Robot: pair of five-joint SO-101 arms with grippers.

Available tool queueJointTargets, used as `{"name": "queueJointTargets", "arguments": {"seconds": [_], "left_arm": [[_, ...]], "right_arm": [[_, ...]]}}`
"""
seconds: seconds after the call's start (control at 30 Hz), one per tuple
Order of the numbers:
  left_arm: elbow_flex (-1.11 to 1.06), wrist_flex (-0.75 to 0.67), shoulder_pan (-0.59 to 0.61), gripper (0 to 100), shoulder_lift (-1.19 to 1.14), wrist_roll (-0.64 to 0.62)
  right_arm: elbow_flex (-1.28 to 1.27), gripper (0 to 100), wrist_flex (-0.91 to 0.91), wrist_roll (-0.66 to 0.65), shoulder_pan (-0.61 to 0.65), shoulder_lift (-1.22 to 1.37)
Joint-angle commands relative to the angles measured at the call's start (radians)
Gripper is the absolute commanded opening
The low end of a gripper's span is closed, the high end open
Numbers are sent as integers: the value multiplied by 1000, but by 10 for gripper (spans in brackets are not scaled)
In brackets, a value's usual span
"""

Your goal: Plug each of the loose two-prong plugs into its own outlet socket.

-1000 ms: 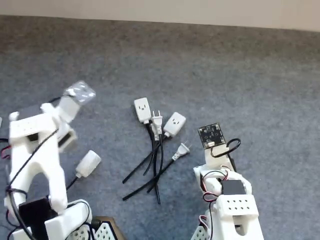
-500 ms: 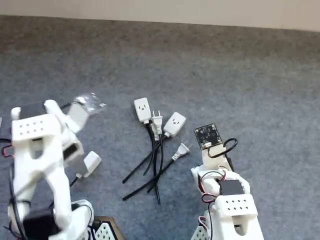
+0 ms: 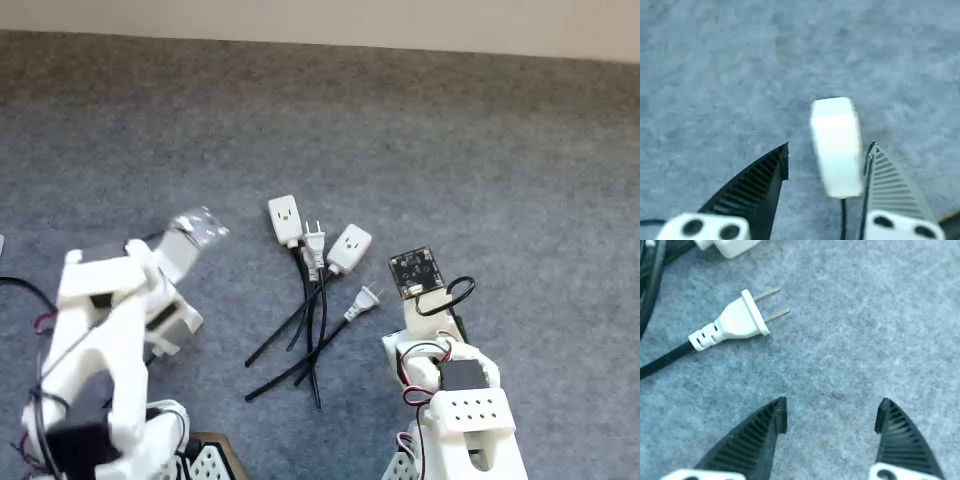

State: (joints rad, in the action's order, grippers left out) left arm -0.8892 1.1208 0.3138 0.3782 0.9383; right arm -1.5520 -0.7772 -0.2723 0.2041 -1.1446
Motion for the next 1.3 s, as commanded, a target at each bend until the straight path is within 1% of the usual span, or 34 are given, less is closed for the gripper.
{"name": "queueJointTargets", "arguments": {"seconds": [0.0, 0.1, 0.2, 0.3, 0.43, 0.5, 0.63, 0.67, 0.7, 0.77, 0.9, 1.03, 1.1, 1.27], "left_arm": [[186, -21, 111, 256, -173, 8], [323, -17, 171, 256, -331, 37], [469, -15, 217, 256, -478, 37], [613, 51, 242, 256, -591, 37], [808, 206, 251, 256, -654, 37], [889, 310, 242, 257, -653, 35], [1038, 586, 166, 259, -653, 34], [1067, 638, 145, 259, -653, 34], [1082, 657, 130, 259, -653, 31], [1092, 654, 111, 259, -636, -3], [1044, 654, 71, 259, -584, -11], [891, 652, 25, 260, -559, -2], [799, 647, -1, 260, -559, 25], [610, 457, -8, 260, -552, 25]], "right_arm": [[2, 278, 15, -8, 12, -15], [2, 278, 15, -8, 12, -15], [2, 278, 15, -8, 12, -15], [2, 278, 15, -8, 12, -15], [2, 278, 15, -8, 12, -15], [2, 278, 15, -8, 12, -15], [2, 278, 15, -8, 12, -15], [2, 278, 15, -8, 12, -15], [2, 278, 15, -8, 12, -15], [2, 278, 15, -8, 12, -15], [2, 278, 15, -9, 12, -15], [2, 278, 15, -9, 12, -15], [2, 278, 15, -9, 12, -15], [2, 278, 15, -9, 12, -15]]}}
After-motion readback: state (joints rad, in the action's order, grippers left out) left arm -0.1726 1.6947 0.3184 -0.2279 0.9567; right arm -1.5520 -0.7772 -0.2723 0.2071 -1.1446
